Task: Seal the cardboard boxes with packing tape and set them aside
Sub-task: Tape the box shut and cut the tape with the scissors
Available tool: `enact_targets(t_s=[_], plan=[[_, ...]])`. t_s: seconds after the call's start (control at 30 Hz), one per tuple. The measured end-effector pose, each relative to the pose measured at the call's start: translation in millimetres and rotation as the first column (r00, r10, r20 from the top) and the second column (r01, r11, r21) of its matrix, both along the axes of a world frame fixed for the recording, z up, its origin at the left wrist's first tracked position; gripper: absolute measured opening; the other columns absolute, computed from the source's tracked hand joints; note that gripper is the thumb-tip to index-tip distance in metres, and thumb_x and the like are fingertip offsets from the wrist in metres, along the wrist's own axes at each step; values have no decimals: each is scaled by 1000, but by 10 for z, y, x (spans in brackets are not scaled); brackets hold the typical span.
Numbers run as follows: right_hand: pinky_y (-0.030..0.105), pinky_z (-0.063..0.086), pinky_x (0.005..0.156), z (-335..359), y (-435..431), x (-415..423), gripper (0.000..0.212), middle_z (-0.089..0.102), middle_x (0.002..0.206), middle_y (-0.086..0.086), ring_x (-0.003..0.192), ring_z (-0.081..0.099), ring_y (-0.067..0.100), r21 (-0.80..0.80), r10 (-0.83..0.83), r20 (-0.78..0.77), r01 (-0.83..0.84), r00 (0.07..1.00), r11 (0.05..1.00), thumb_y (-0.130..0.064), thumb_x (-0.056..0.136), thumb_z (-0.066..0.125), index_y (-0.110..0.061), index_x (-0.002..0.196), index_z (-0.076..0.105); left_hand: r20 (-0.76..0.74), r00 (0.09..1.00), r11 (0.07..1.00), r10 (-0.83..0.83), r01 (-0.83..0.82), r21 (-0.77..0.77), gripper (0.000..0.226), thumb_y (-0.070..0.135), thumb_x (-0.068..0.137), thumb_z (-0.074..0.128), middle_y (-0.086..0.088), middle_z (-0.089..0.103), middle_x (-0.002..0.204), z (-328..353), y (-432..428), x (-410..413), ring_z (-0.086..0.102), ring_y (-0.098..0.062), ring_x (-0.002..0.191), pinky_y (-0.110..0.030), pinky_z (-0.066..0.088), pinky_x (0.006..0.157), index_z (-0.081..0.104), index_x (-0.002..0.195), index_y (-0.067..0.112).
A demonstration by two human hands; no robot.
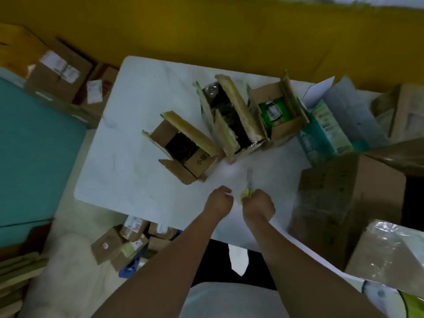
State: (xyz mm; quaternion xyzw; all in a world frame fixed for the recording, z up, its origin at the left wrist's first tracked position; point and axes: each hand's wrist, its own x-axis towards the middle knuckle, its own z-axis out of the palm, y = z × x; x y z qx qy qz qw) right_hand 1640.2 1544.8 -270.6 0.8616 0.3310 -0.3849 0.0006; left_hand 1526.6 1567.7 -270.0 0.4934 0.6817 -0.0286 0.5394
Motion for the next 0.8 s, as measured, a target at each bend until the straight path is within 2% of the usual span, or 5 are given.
enact_targets(t_s=[0.17, 0.3, 0.5, 0.6, 0.8], plan=[[28, 53, 69, 319, -66, 11, 23, 70, 86, 10, 82, 68, 27, 73, -58, -107, 66, 993, 995, -31, 88, 62, -8, 83, 61, 120, 993, 999, -9, 14, -42, 33, 25, 100, 46, -14, 63, 121, 313, 120, 139, 59, -26, 110, -29, 46, 94, 62, 118, 2], [30, 42, 60, 1006, -302, 73, 20, 60, 72, -3, 71, 62, 18, 284, 20, -104, 11, 994, 959, -33, 90, 63, -15, 85, 56, 261, 965, 992, -26, -8, 129, 14, 24, 93, 62, 6, 65, 78, 878, 163, 280, 61, -8, 74, -7, 42, 60, 69, 90, 12], [22, 46, 60, 2043, -388, 525, 20, 64, 77, -12, 69, 59, 4, 535, 12, -9, -5, 1000, 845, -44, 81, 68, -31, 92, 58, 538, 842, 964, -32, -116, 240, 12, 19, 86, 72, 1, 73, 82, 1928, 185, 617, 69, -12, 79, -32, 56, 74, 73, 95, 12], [16, 43, 57, 2349, -504, 843, 31, 61, 81, -16, 71, 58, -2, 641, -11, 20, -5, 1000, 768, -55, 73, 66, -34, 92, 55, 619, 781, 959, -80, -109, 262, 9, 17, 87, 71, -6, 73, 84, 2357, 104, 919, 70, -18, 82, -33, 56, 74, 72, 92, 11], [27, 52, 68, 2489, -974, 1577, 60, 45, 113, -19, 95, 56, -1, 755, 23, 83, -78, 996, 651, -64, 69, 63, -37, 120, 50, 696, 715, 953, -67, -161, 257, 16, 27, 96, 57, 6, 75, 92, 2690, -453, 1474, 70, -10, 88, -23, 56, 74, 73, 97, 25]])
